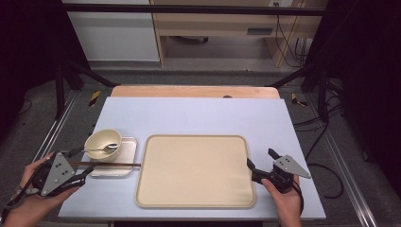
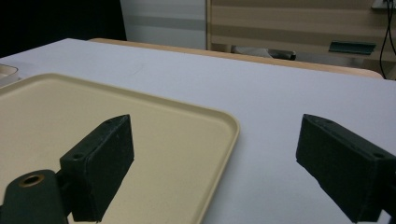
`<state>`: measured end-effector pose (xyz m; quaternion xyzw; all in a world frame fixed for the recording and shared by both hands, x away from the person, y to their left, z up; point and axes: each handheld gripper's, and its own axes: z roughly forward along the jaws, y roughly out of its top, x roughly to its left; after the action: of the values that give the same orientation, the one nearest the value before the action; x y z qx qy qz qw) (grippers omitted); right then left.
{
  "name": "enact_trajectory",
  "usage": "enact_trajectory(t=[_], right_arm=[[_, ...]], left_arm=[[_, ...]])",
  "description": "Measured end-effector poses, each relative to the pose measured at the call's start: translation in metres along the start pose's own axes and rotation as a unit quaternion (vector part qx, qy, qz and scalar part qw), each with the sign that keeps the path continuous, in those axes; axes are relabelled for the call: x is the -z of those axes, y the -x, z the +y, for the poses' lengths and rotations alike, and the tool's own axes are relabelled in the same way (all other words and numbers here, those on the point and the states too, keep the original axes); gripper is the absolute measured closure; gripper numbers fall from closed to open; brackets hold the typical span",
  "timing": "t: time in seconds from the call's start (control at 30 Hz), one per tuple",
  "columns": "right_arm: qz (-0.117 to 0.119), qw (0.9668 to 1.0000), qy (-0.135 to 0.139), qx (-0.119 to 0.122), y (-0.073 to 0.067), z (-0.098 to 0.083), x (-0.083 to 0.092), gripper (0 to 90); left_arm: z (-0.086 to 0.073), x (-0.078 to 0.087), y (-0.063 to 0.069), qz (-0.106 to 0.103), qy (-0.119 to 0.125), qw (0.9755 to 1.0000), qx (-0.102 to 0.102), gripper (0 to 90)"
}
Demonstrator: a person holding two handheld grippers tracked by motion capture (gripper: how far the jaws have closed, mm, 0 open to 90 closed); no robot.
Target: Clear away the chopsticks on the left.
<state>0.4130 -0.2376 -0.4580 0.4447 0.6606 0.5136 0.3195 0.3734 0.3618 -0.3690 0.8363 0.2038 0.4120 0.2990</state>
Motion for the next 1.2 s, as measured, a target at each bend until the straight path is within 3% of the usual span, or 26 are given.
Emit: enact_trajectory(t=[0.1, 0.2, 0.33, 0.43, 0.6, 0.63, 0.67, 0.73, 0.77, 0.8, 0.83, 0.87, 0.9, 0.93, 1.0, 1.2], right_arm=[[-0.002, 1.0, -0.001, 0.003, 0.0, 0.0, 0.0, 11.6], [-0.002, 1.0, -0.004, 0.006, -0.001, 0.0, -0.001, 11.6], [-0.002, 1.0, -0.003, 0.006, 0.0, -0.001, -0.002, 11.6], [-0.003, 1.0, -0.004, 0.002, 0.0, -0.001, -0.001, 11.7], [-0.003, 1.0, -0.003, 0.004, 0.001, -0.001, -0.001, 11.7], [-0.004, 1.0, -0.004, 0.002, 0.001, -0.001, -0.001, 11.8], [-0.004, 1.0, -0.004, 0.002, 0.001, -0.001, -0.001, 11.8], [-0.004, 1.0, -0.004, 0.002, 0.001, -0.001, -0.001, 11.9], [-0.004, 1.0, -0.004, 0.002, 0.001, -0.001, -0.001, 11.9], [-0.004, 1.0, -0.004, 0.002, 0.001, -0.001, -0.001, 11.9], [-0.003, 1.0, -0.005, 0.002, 0.001, -0.001, -0.001, 11.9], [-0.004, 1.0, -0.006, -0.001, 0.0, -0.001, -0.001, 11.9], [-0.003, 1.0, -0.004, 0.001, 0.0, -0.001, -0.001, 11.9], [-0.003, 1.0, -0.004, 0.001, 0.0, -0.001, -0.001, 11.9], [-0.003, 1.0, -0.005, 0.0, 0.0, -0.001, -0.001, 12.0], [-0.004, 1.0, -0.005, -0.001, 0.001, -0.001, -0.001, 12.0]], left_arm=[[-0.005, 0.005, -0.003, -0.006, -0.015, 0.9998, -0.01, 43.6], [-0.015, 0.009, -0.008, -0.022, -0.043, 0.9983, -0.032, 48.7], [-0.026, 0.008, -0.012, -0.041, -0.066, 0.9962, -0.039, 52.8], [-0.035, 0.004, -0.012, -0.053, -0.094, 0.9923, -0.061, 56.4], [-0.041, 0.0, -0.014, -0.065, -0.109, 0.9892, -0.073, 61.2], [-0.045, -0.004, -0.016, -0.071, -0.125, 0.9858, -0.086, 63.3], [-0.047, -0.006, -0.017, -0.077, -0.132, 0.9842, -0.089, 64.0], [-0.049, -0.008, -0.018, -0.081, -0.135, 0.9833, -0.091, 64.8], [-0.053, -0.013, -0.019, -0.092, -0.145, 0.9804, -0.097, 67.0], [-0.053, -0.013, -0.019, -0.092, -0.145, 0.9804, -0.097, 67.7], [-0.055, -0.018, -0.021, -0.095, -0.153, 0.9779, -0.106, 69.0], [-0.055, -0.018, -0.021, -0.095, -0.153, 0.9779, -0.106, 70.3], [-0.058, -0.022, -0.023, -0.1, -0.16, 0.9755, -0.114, 71.4], [-0.058, -0.022, -0.023, -0.1, -0.16, 0.9755, -0.114, 72.8], [-0.06, -0.028, -0.025, -0.104, -0.17, 0.9724, -0.122, 75.3], [-0.062, -0.035, -0.025, -0.105, -0.178, 0.97, -0.128, 76.3]])
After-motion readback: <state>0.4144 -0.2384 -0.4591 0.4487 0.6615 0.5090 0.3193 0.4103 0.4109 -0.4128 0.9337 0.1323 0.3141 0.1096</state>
